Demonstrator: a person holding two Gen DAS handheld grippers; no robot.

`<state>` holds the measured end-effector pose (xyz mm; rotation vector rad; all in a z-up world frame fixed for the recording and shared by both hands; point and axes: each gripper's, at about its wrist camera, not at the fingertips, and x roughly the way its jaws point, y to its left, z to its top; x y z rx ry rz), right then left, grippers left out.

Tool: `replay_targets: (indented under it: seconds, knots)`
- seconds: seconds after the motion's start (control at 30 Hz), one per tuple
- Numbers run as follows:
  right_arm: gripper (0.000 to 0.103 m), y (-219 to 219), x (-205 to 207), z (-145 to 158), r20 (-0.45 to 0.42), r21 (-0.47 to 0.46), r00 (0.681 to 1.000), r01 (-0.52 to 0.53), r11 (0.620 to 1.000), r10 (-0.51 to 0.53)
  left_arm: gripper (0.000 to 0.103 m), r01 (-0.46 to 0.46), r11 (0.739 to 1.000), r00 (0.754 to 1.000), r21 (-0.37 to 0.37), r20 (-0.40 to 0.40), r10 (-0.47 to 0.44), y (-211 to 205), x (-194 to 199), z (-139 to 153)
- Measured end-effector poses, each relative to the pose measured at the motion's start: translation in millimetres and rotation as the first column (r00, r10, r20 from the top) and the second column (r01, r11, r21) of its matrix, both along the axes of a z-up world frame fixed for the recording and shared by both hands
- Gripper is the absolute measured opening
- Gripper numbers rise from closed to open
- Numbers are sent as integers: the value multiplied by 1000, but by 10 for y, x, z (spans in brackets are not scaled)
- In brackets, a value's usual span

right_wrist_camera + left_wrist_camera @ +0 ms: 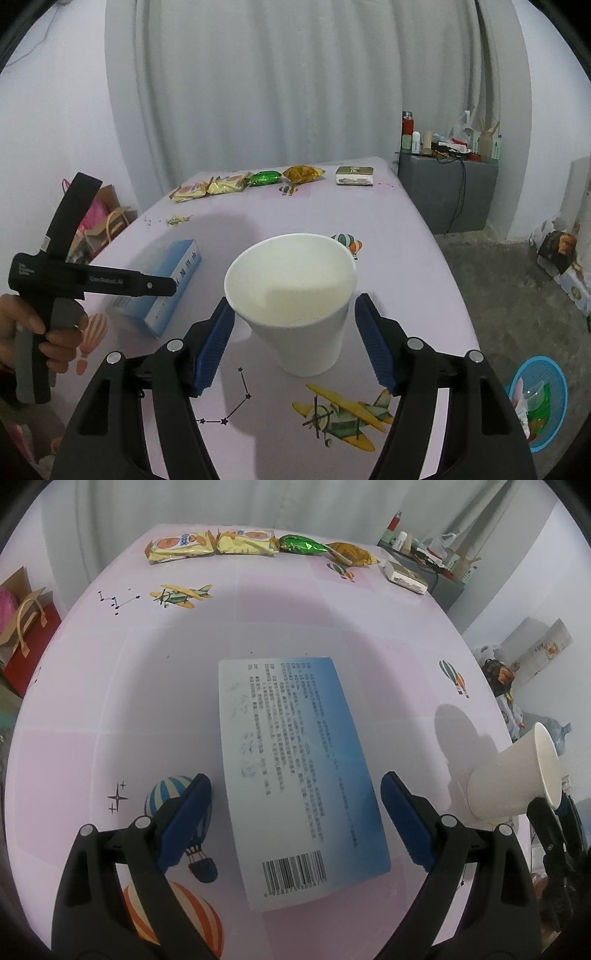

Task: Collect trash
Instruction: 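Lift the white paper cup with the right tool and hold it upright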

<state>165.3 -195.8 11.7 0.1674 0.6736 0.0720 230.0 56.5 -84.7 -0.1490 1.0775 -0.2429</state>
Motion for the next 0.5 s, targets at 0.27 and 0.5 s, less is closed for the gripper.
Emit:
replay_targets:
  seconds: [0.27,0.5]
  knots:
    - [84,-15,62,-1,-30,33,1000,-1,999,2,89,-18,1000,1000,23,1,18,-44,94,0]
    - [87,3,214,-40,-77,32,997,2,999,0,89,-32,990,999,140,30,29,-187,242,-41]
